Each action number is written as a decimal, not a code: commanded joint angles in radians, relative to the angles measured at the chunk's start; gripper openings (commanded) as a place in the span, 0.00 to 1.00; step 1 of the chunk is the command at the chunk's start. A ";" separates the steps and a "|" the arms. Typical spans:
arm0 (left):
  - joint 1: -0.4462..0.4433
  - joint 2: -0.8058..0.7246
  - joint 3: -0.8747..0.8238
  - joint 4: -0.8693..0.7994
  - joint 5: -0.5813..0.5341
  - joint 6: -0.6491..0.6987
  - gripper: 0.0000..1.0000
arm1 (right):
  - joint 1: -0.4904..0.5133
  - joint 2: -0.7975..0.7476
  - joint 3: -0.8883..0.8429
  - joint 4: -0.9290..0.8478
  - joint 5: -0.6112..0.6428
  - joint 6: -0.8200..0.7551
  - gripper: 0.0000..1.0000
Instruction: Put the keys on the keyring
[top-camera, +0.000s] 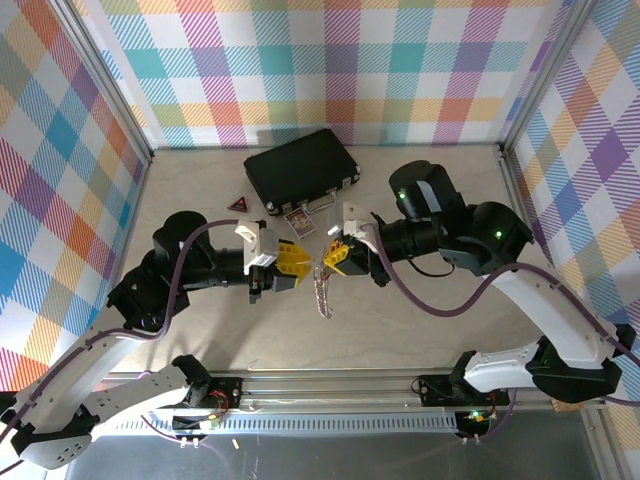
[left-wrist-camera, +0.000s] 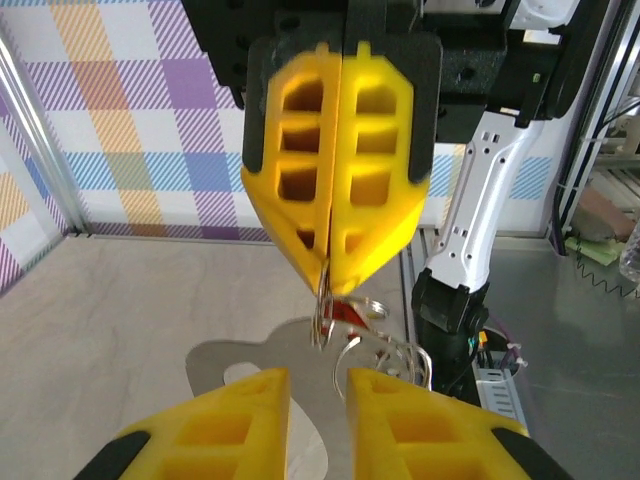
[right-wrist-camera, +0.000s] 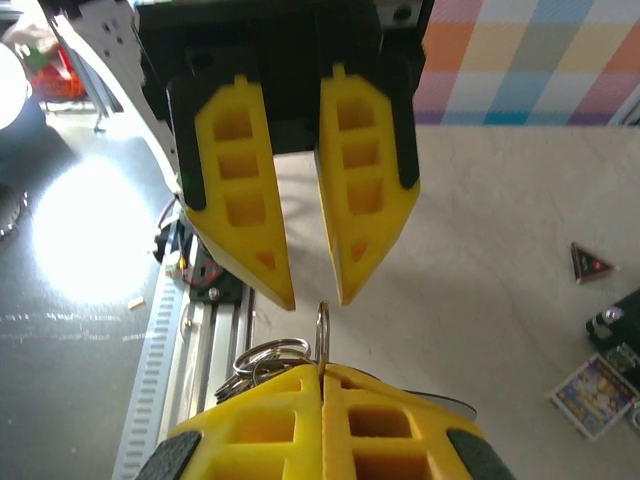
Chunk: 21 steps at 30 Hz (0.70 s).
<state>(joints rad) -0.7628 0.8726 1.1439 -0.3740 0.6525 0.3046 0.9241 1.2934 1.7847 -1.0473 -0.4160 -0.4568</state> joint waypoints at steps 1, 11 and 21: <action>0.002 0.021 0.048 -0.018 0.000 0.031 0.22 | 0.001 0.008 0.042 -0.076 0.009 -0.057 0.00; 0.001 0.038 -0.013 0.087 0.046 -0.043 0.24 | 0.001 0.036 0.033 -0.039 0.015 -0.055 0.00; 0.001 0.056 -0.008 0.046 0.028 -0.025 0.15 | 0.006 0.024 -0.006 0.014 -0.025 -0.030 0.00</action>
<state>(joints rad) -0.7628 0.9245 1.1339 -0.3317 0.6716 0.2741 0.9245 1.3342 1.7935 -1.0836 -0.4007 -0.4870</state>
